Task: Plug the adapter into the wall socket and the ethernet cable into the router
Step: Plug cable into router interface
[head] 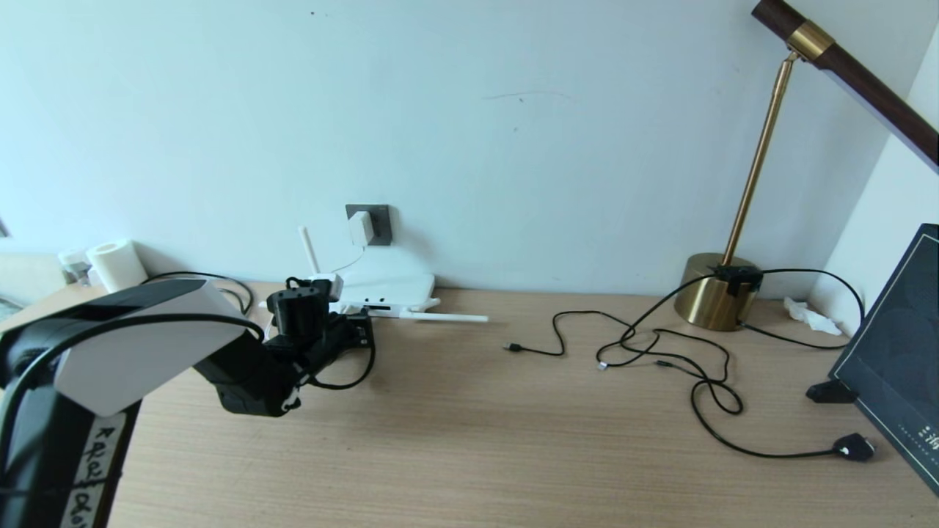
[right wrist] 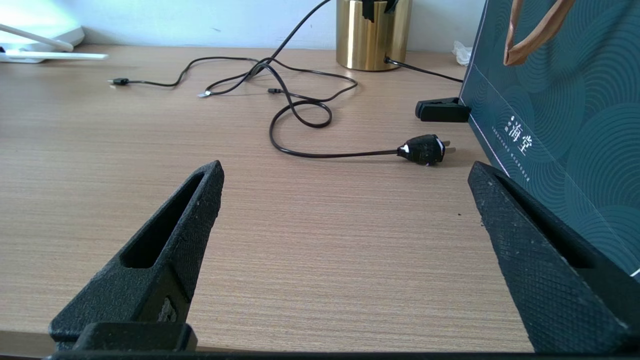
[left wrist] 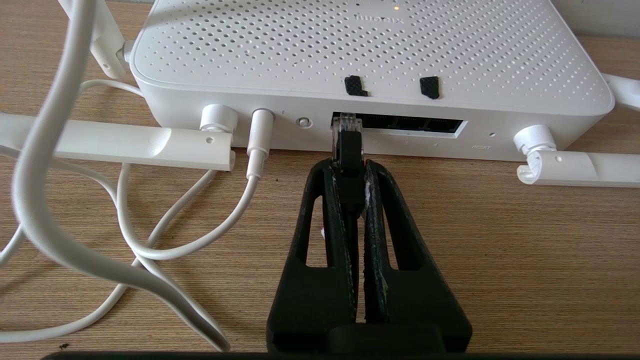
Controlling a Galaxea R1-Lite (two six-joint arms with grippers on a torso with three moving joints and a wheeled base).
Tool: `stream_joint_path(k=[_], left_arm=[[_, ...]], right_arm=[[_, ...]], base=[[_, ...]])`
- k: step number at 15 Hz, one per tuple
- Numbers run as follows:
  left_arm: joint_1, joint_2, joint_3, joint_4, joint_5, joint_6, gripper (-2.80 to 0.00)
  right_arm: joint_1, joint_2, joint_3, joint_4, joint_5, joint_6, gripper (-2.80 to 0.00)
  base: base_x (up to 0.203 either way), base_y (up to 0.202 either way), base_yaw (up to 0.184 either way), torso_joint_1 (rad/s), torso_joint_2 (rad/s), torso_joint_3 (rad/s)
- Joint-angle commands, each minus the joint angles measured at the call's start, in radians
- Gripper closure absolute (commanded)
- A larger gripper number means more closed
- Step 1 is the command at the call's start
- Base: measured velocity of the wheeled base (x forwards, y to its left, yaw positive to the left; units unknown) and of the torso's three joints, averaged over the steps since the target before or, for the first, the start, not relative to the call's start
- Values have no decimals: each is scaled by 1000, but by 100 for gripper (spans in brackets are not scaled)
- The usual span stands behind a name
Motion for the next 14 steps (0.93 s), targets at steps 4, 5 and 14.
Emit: stream_joint_path(k=[4, 5, 14], left_arm=[[-5, -11, 11, -12, 0, 0, 0], [-6, -17, 21, -12, 0, -1, 0], [-8, -31, 35, -14, 7, 1, 0]], right_arm=[[0, 0, 11, -1, 0, 0, -280], [0, 0, 12, -1, 0, 0, -280], [0, 0, 12, -1, 0, 0, -280]], base=[[0, 0, 0, 0, 0, 0], [0, 0, 0, 0, 0, 0], [0, 0, 0, 0, 0, 0]])
